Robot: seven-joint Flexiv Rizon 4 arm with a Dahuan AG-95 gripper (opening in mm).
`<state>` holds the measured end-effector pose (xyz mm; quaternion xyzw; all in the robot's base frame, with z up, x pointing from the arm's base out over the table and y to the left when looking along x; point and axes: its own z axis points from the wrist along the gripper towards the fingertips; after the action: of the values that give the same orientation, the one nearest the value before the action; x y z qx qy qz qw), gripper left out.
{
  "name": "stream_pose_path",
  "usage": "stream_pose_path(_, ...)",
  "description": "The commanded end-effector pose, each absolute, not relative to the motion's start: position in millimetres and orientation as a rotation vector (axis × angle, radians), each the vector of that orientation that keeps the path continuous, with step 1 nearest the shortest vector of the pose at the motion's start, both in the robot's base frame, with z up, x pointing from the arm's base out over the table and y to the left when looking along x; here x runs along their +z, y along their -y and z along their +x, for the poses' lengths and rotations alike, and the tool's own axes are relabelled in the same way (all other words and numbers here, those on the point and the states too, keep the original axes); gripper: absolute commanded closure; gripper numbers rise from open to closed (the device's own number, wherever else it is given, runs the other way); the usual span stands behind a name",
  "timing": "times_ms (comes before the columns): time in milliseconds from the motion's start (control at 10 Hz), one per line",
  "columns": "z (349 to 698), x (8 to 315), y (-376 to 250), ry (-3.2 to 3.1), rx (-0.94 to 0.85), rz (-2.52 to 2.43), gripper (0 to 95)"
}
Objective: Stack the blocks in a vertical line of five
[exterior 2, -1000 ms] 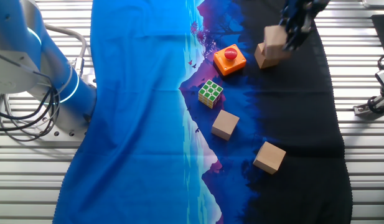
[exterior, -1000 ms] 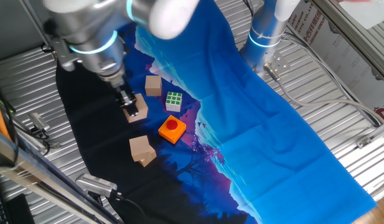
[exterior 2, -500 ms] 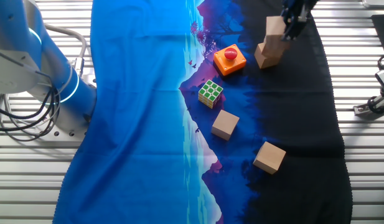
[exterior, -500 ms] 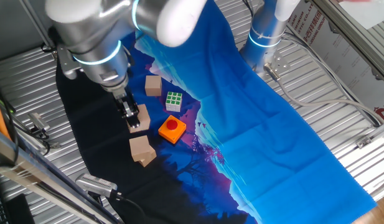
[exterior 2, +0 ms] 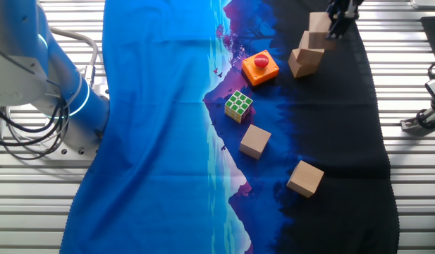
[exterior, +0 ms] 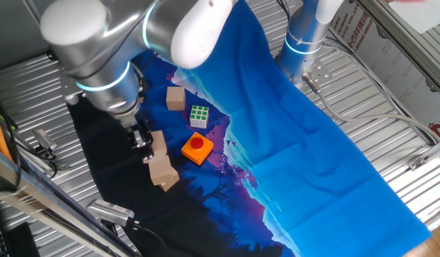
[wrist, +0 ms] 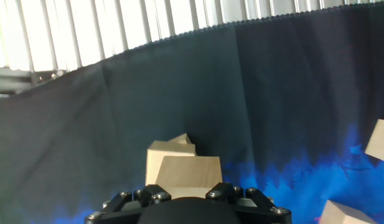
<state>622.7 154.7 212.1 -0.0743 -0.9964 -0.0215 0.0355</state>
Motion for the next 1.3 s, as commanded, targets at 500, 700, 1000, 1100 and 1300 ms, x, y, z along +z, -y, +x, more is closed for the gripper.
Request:
stream_pose_path(500,624.4,203.0,-158.6,3.078,-0.084,-0.255,95.0)
stream_pose_path(700,623.6,202.1,-161.6,3.083,-0.087,-0.267,95.0)
stream_pose_path(1000,618.9,197.6,-177.5,3.084,-0.063,-0.297,95.0)
stream_pose_path(1100,618.7,197.5,-177.9,3.083,-0.067,-0.300,95.0)
stream_pose_path(1300,619.4,198.0,-176.1,3.086,-0.071,-0.293,95.0)
